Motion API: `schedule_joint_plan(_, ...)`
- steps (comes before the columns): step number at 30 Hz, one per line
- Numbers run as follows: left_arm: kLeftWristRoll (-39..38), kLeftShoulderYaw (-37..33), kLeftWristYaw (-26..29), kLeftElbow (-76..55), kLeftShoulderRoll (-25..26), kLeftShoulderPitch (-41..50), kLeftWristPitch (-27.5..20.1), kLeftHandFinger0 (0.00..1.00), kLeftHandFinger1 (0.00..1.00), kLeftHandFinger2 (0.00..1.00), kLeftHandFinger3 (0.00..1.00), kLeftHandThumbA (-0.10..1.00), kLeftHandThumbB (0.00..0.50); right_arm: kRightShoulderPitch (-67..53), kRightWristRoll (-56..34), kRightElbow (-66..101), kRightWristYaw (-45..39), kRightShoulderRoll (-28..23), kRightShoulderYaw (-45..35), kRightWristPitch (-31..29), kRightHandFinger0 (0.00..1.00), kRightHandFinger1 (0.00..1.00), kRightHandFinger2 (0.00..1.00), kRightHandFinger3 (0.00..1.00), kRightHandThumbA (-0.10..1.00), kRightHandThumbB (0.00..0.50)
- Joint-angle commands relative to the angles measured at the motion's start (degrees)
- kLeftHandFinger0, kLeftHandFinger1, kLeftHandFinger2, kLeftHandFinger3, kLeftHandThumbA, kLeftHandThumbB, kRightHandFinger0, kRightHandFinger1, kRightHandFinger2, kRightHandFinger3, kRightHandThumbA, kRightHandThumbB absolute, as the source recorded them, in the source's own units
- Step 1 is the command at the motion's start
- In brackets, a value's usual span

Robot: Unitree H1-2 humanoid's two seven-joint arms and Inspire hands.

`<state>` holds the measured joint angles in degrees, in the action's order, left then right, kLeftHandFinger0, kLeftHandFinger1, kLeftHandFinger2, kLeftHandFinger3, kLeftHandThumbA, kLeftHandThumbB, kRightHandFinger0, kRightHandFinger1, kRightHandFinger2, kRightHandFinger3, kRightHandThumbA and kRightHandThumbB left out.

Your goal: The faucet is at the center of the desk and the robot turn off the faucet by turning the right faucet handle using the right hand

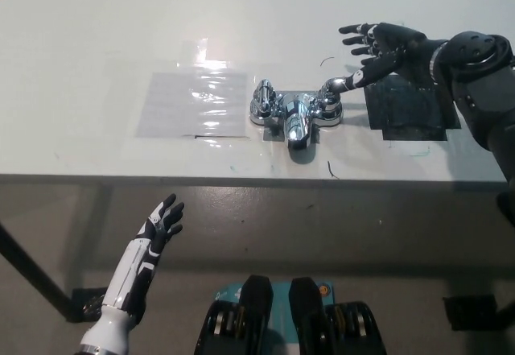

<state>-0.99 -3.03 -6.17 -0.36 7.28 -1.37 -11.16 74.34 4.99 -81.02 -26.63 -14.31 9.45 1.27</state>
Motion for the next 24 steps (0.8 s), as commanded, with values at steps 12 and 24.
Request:
schedule_joint_plan(12,0.2,-0.3,-1.3,-1.5,1.2,-1.2,-2.1,1.00,1.00,1.00,1.00,0.98,0.304,-0.5,-2.1,0.1,0.1,1.7,-5.3,-0.9,1.00,1.00,1.00,1.00,1.00,0.445)
schedule_joint_plan(24,0.0,-0.3,-1.4,-1.1,1.1,-1.3,-2.4,1.00,1.00,1.00,1.00,0.97,0.299,-1.8,-3.2,0.1,-1.2,2.6,-7.1,-1.5,1.00,1.00,1.00,1.00,1.00,0.442)
